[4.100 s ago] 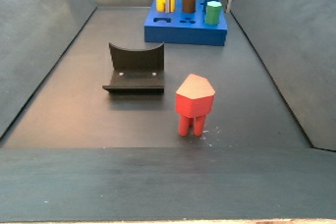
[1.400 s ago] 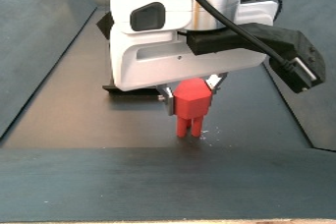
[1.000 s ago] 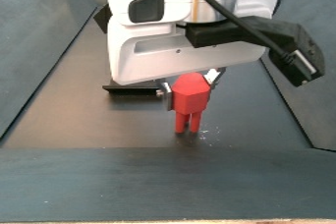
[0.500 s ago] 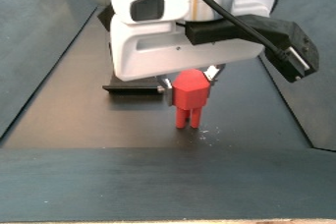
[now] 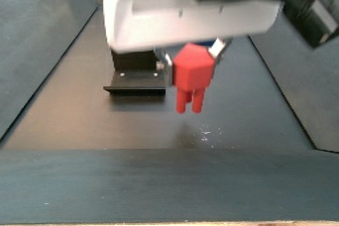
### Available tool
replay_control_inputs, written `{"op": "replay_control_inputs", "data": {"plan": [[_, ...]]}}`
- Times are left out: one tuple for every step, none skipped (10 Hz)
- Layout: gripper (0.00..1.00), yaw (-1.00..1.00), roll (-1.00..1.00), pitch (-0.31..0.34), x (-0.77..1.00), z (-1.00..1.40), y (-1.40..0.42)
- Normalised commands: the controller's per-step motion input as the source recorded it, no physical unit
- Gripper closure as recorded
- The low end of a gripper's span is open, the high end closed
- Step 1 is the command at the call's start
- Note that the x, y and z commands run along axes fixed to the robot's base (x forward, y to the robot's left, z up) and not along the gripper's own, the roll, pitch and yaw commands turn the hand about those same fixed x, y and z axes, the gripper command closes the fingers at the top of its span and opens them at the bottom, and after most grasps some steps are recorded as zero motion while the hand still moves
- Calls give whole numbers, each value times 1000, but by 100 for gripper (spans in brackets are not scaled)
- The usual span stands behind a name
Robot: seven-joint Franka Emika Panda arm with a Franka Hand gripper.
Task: Pick up the 3 prong object. Move up. Move to above the board. Insert the 3 prong object.
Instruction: Move to above the board.
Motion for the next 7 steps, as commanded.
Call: {"op": "replay_control_inputs", "data": {"plan": [[100, -24, 218, 171, 311, 1000, 4], [100, -21, 214, 186, 310, 1000, 3], [100, -1, 186, 217, 286, 1000, -1], [100, 16, 157, 200, 270, 1000, -1], [100, 27, 121, 166, 250, 1000, -4], [100, 32, 98, 148, 231, 1000, -3], [100, 34, 88, 127, 205, 1000, -7]]}}
